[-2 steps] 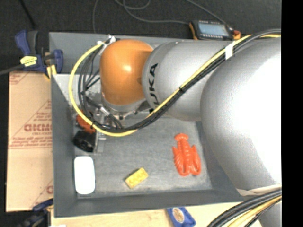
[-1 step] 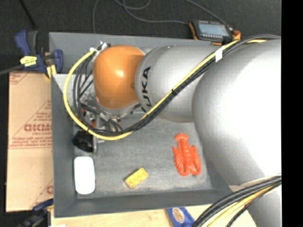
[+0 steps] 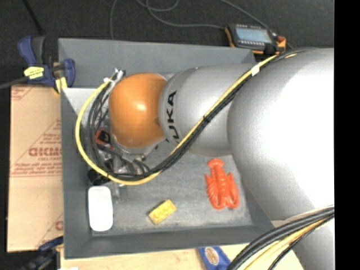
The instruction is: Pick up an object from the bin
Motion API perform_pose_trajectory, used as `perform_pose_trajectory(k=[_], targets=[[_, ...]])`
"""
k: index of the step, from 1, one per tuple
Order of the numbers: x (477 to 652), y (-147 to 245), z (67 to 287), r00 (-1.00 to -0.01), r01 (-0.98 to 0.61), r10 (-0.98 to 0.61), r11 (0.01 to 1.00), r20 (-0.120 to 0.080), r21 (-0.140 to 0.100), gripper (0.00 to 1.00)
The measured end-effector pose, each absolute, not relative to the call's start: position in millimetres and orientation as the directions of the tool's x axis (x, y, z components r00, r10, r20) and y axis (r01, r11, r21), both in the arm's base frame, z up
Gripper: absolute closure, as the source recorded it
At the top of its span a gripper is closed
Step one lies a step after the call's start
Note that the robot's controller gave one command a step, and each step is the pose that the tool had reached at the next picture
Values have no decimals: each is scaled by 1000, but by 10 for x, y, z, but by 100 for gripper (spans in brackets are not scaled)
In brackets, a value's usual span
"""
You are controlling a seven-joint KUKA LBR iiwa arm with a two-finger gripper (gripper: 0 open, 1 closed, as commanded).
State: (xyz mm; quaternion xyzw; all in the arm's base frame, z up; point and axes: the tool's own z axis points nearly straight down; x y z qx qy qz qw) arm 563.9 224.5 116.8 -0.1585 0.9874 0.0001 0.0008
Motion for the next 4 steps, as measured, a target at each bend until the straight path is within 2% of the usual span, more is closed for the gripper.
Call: perform_pose_trajectory(k=[1,2,3,4], targets=[[5655,2296,1119,-989,-148,-148,989,-4,2,0],[5197,2333,909,-919,-393,-392,920,-32,2,100],[5197,2333,909,-920,-391,-391,920,-31,2,100],[5045,2352,1121,-923,-384,-384,923,-16,0,100]])
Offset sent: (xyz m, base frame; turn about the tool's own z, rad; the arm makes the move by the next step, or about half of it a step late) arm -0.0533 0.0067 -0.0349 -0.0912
